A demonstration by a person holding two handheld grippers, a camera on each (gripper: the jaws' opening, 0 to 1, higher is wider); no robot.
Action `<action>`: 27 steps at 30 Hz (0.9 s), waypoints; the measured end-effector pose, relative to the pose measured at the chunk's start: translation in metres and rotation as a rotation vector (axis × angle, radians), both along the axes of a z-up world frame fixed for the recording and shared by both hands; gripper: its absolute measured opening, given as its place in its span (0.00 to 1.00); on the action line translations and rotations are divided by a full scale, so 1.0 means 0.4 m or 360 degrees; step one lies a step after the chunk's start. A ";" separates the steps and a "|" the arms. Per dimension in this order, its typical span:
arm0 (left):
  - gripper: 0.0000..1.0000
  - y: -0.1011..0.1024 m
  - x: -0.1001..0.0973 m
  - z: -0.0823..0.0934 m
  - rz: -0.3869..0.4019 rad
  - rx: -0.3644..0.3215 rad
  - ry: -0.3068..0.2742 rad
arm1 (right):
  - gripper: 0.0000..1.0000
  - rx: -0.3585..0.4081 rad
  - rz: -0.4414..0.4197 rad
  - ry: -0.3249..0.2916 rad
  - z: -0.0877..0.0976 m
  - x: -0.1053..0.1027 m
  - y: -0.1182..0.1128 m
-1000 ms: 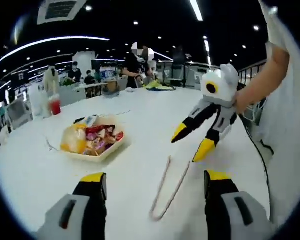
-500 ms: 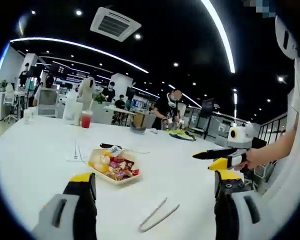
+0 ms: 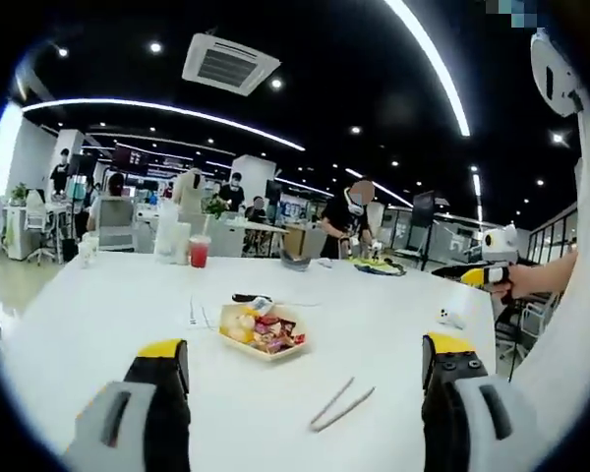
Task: Place the target food into the container with the food tongs after gripping and lifting it, then release it inside without dropping or visibly crushing the food.
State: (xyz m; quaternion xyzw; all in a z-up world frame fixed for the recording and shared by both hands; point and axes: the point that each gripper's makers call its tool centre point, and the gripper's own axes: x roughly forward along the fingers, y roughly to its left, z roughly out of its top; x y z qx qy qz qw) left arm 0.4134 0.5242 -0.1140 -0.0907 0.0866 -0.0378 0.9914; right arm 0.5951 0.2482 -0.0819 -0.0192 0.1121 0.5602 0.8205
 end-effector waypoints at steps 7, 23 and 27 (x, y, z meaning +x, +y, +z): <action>0.99 0.021 -0.020 0.015 0.0091 -0.0028 -0.0027 | 0.86 0.0018 -0.0058 0.0074 -0.027 0.003 -0.045; 0.99 -0.033 -0.008 0.006 0.0029 -0.0025 0.0009 | 0.83 0.0065 -0.0054 0.0154 -0.059 -0.014 -0.037; 0.99 -0.042 -0.016 0.004 0.0032 -0.0037 -0.0016 | 0.83 0.0055 -0.0061 0.0197 -0.087 -0.004 -0.047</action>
